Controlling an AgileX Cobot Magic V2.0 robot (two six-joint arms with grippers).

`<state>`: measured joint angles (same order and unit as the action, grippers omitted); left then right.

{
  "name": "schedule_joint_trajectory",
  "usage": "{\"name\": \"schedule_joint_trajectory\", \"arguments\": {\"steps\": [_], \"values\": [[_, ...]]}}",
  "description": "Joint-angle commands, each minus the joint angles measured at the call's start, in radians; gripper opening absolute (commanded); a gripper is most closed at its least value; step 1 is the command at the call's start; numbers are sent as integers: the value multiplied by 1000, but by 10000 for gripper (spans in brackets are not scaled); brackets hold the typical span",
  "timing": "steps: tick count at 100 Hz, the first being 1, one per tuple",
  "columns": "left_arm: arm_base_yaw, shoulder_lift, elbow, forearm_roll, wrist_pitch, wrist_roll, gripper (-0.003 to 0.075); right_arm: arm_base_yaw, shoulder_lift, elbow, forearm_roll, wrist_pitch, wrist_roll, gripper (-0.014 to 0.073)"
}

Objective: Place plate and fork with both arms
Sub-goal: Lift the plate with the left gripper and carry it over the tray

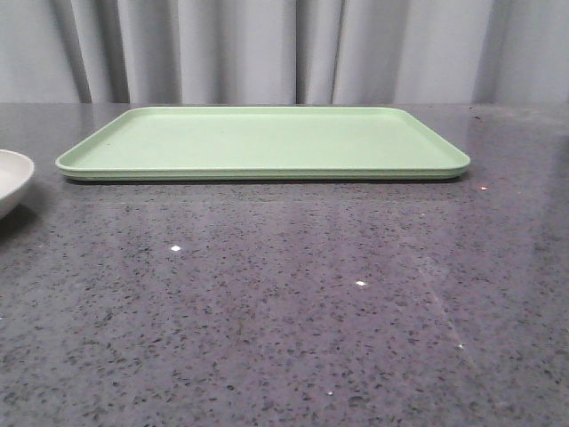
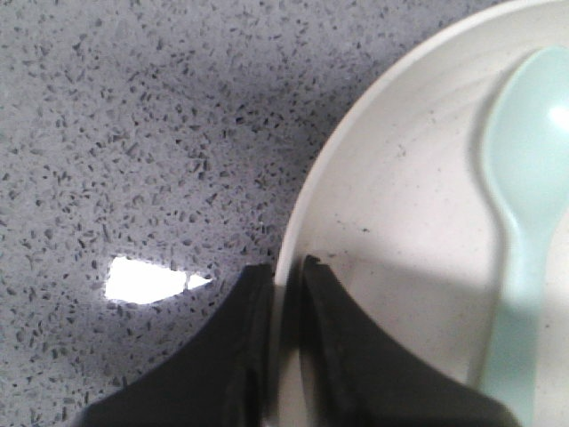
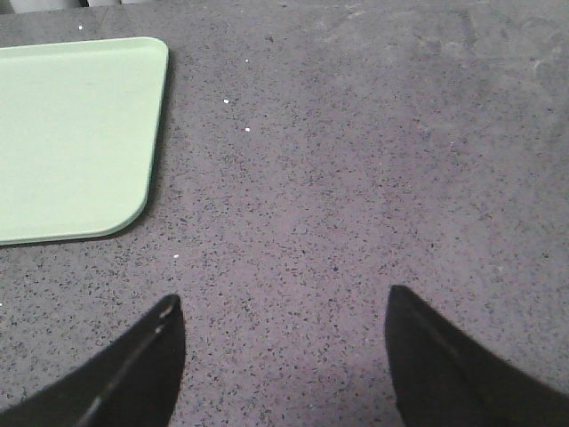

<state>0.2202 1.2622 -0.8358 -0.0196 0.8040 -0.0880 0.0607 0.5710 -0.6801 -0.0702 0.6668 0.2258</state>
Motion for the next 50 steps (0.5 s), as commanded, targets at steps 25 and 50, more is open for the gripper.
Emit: {"name": "schedule_joint_trajectory", "arguments": {"steps": [25, 50], "values": [[0, -97, -94, -36, 77, 40, -20, -8, 13, -34, -8, -69, -8, 489], [-2, -125, -205, -188, 148, 123, -20, -8, 13, -34, -8, -69, -8, 489]]}}
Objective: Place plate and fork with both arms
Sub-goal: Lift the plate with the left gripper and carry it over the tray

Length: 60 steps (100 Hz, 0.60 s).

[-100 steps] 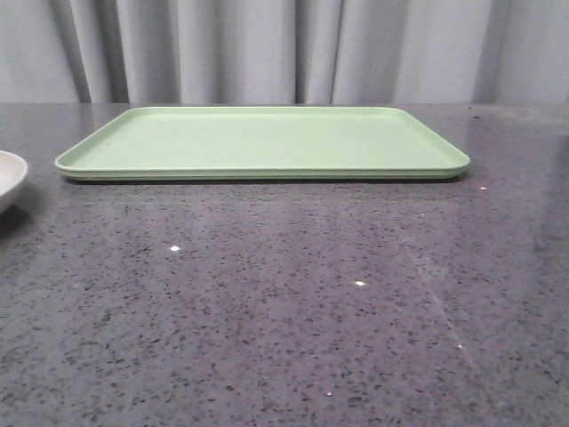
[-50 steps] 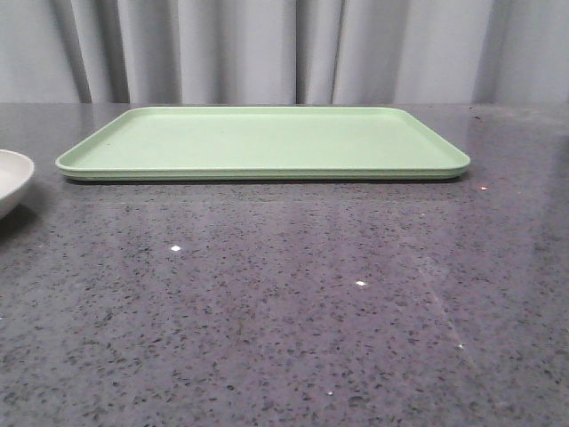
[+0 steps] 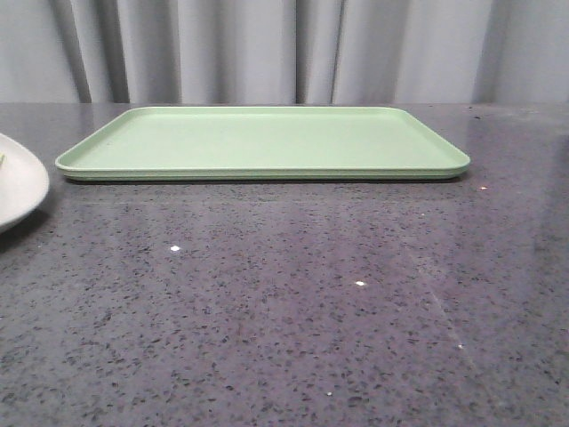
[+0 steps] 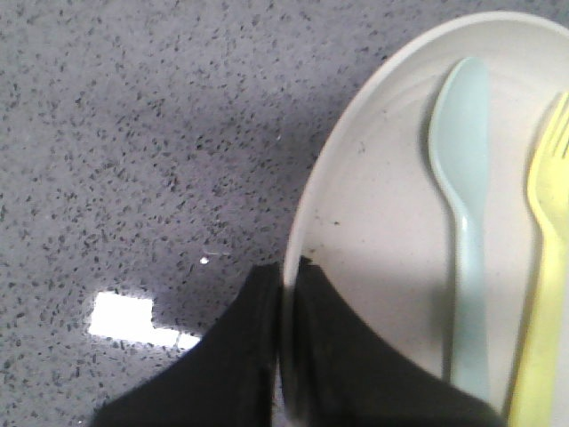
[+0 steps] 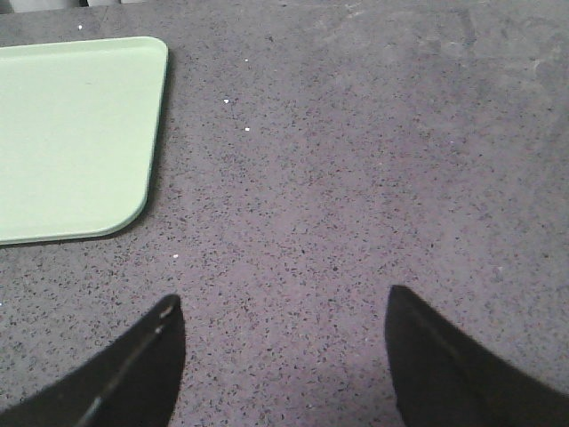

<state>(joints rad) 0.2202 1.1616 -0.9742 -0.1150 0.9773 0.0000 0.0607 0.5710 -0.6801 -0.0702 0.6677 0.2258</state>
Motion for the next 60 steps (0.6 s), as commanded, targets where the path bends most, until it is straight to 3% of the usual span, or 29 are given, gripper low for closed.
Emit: {"name": "schedule_joint_trajectory", "arguments": {"steps": [1, 25, 60], "values": [[-2, -24, -70, -107, -28, 40, -20, -8, 13, -34, -8, -70, -8, 489], [-30, 23, -170, -249, -30, 93, -21, -8, 13, -34, -8, -70, -8, 489], [-265, 228, -358, -276, -119, 23, -21, -8, 13, -34, -8, -70, -8, 489]]}}
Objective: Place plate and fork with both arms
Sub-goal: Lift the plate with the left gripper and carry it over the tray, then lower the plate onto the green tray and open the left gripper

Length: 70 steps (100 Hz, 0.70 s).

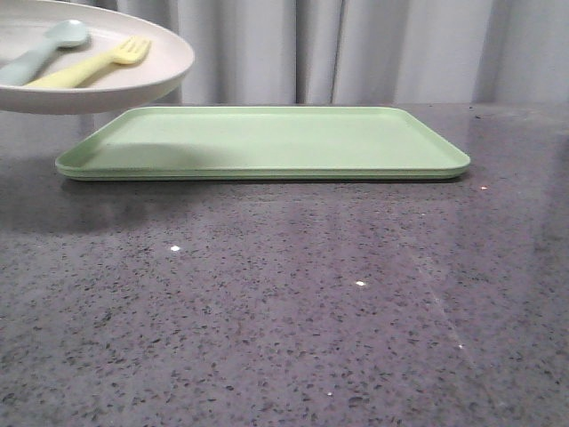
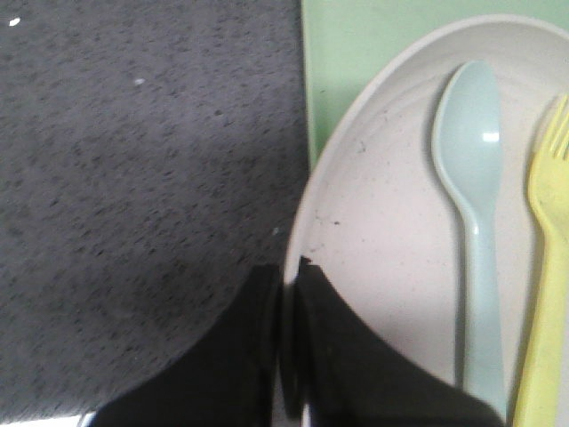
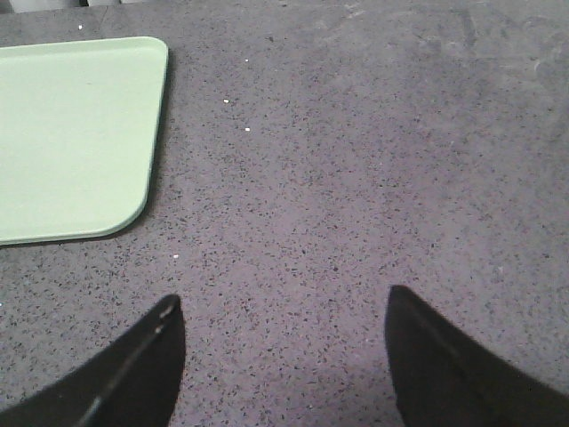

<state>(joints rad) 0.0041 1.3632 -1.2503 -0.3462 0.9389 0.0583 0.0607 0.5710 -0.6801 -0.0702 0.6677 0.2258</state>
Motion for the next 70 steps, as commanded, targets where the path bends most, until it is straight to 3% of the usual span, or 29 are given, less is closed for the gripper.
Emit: {"name": "schedule_joint_trajectory", "arguments": {"steps": [1, 47, 70], "values": [[-58, 37, -87, -45, -82, -40, -21, -8, 13, -34, -8, -70, -8, 489], [-314, 352, -386, -39, -244, -228, -21, -8, 13, -34, -8, -70, -8, 489], [-332, 449, -440, -38, -286, -314, -21, -8, 13, -34, -8, -70, -8, 489]]}}
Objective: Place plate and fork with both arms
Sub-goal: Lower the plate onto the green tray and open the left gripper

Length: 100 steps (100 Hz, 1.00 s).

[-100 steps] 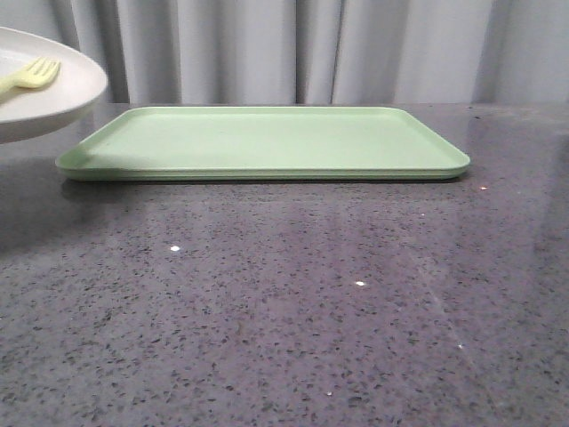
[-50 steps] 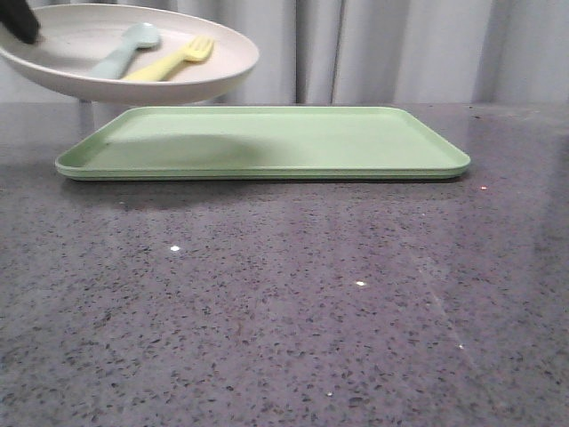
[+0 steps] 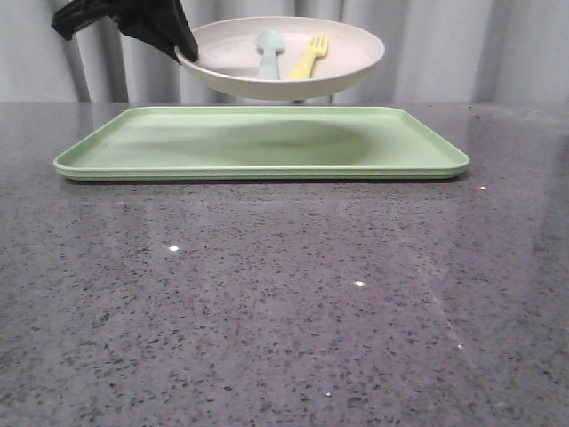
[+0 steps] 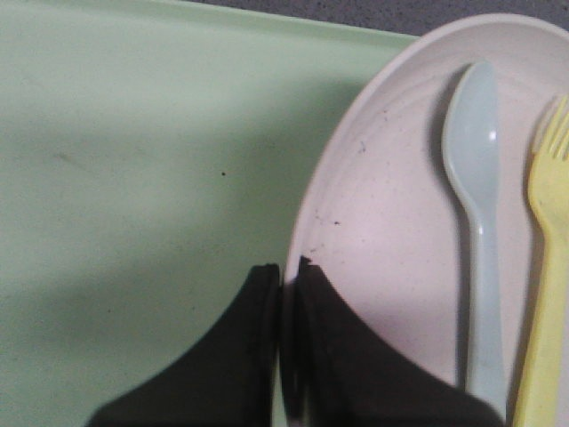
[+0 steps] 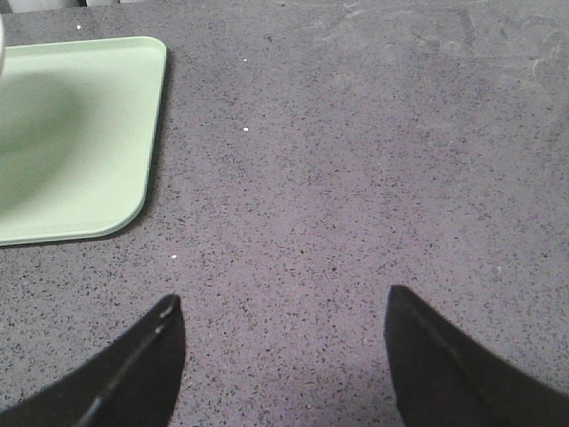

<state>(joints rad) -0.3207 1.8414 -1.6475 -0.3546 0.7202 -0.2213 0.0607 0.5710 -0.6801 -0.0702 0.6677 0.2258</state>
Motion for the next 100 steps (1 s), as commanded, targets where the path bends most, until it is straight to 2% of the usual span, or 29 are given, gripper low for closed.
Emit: {"name": "schedule_joint_trajectory", "arguments": {"steps": [1, 85, 92, 100], "values": [[-7, -26, -43, -30, -65, -36, -21, -8, 13, -34, -8, -70, -8, 489], [-7, 47, -43, -12, -70, -40, -19, -8, 13, -34, -8, -75, -8, 489], [-7, 47, -43, -12, -67, -40, 8, -8, 13, -34, -8, -76, -8, 489], [-7, 47, -43, -12, -63, -40, 86, -8, 13, -34, -8, -76, -8, 489]]}}
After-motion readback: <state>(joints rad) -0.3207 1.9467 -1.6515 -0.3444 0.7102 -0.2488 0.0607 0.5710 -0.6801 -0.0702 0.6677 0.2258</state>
